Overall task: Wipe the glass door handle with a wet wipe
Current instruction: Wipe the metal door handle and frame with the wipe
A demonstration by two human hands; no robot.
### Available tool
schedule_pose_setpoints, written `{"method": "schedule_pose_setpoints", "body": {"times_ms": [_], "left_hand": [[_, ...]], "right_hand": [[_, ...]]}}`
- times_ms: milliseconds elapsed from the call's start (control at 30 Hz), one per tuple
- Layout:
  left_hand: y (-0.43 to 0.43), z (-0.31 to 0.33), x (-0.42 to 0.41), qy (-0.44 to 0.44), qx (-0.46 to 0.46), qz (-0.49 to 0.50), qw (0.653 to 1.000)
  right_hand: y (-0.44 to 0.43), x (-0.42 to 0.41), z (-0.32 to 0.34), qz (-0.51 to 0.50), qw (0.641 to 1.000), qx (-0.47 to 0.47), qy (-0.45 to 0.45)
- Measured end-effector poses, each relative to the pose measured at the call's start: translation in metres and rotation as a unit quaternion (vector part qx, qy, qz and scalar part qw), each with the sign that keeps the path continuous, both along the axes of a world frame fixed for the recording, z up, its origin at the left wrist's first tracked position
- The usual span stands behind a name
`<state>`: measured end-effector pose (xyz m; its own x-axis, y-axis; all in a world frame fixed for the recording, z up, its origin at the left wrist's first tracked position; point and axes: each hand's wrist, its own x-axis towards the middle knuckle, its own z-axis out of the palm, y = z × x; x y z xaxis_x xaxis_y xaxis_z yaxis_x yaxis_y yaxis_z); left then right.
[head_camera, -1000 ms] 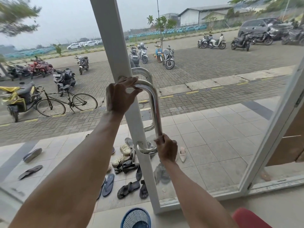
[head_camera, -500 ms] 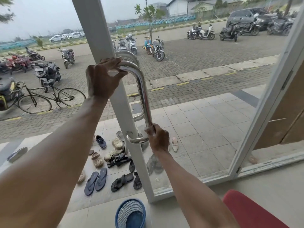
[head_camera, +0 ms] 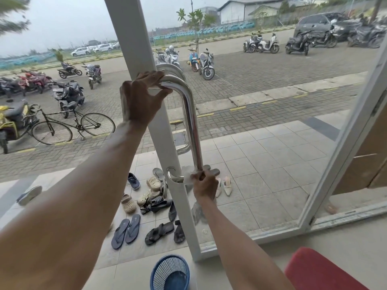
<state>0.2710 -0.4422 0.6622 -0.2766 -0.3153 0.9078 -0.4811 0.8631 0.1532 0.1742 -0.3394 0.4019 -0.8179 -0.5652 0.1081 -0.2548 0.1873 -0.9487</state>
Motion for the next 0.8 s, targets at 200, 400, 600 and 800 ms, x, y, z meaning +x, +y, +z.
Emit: {"method": "schedule_pose_setpoints", "body": {"times_ms": [200,400,600,800], "left_hand": [[-0.001,0.000,-0.001,0.003,0.004,0.008,1.000],[-0.009,-0.001,-0.002,0.002,-0.016,0.001,1.000],[-0.014,-0.005,-0.002,0.010,-0.025,-0.004,1.000],[-0.013,-0.009,-0.004,0.021,-0.042,-0.007,0.999]], "right_hand": [[-0.005,0.006,0.011,-0.084,0.995,-0.045,-0.004],[-0.021,0.031,-0.003,-0.152,0.973,-0.090,-0.149],[-0.045,0.055,-0.006,-0.159,0.928,-0.073,-0.329],[-0.040,0.041,-0.011,-0.151,0.920,-0.109,-0.345]]}}
